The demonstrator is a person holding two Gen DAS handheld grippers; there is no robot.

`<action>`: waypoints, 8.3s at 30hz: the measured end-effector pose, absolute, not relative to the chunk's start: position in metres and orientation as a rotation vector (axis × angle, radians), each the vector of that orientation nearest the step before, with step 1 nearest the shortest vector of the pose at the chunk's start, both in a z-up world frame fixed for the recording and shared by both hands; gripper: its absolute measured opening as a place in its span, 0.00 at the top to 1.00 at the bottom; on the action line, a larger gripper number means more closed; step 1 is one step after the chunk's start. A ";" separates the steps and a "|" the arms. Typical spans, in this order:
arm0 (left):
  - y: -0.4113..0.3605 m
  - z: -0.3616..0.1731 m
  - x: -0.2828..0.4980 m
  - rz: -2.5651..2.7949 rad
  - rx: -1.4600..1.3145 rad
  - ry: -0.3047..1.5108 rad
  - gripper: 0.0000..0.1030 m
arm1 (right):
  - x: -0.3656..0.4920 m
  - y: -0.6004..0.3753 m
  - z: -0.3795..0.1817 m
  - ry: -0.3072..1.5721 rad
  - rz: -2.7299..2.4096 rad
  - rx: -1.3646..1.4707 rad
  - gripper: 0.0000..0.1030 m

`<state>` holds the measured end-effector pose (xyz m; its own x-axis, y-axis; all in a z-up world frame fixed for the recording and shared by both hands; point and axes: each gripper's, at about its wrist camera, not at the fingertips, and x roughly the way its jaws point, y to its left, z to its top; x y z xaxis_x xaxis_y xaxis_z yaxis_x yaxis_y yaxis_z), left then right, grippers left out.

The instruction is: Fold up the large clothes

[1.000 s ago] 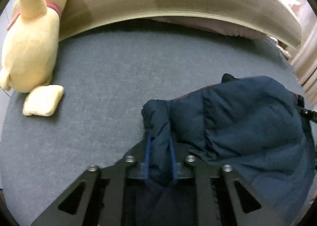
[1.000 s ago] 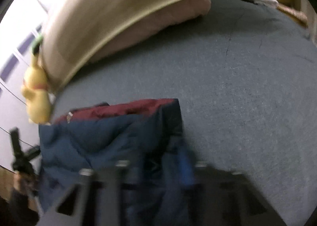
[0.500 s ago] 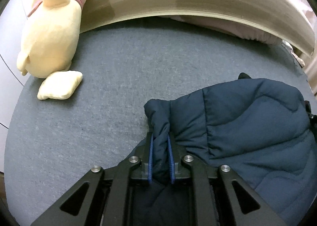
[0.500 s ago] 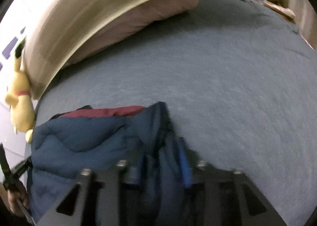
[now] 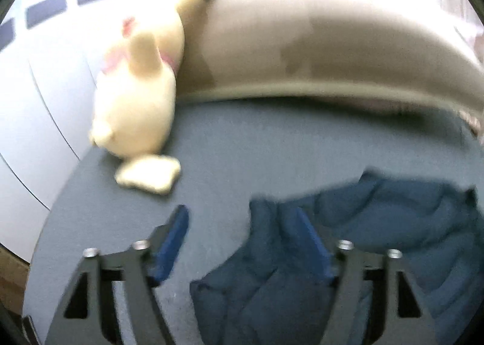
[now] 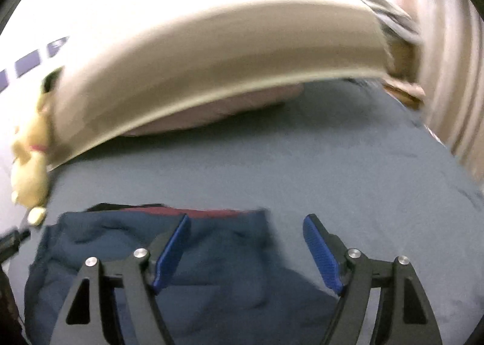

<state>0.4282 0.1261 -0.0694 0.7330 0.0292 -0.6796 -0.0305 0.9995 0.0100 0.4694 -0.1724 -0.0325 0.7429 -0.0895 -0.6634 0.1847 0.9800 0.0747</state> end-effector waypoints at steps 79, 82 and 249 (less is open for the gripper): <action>0.176 -0.102 0.413 -0.158 -0.101 0.934 0.40 | 0.362 -0.244 -0.078 0.998 0.117 0.447 0.35; 0.172 -0.101 0.406 -0.176 -0.086 0.940 0.40 | 0.361 -0.240 -0.084 1.023 0.128 0.444 0.50; 0.196 -0.127 0.250 0.192 -0.092 0.961 0.32 | 0.157 -0.206 -0.091 0.883 -0.134 0.365 0.30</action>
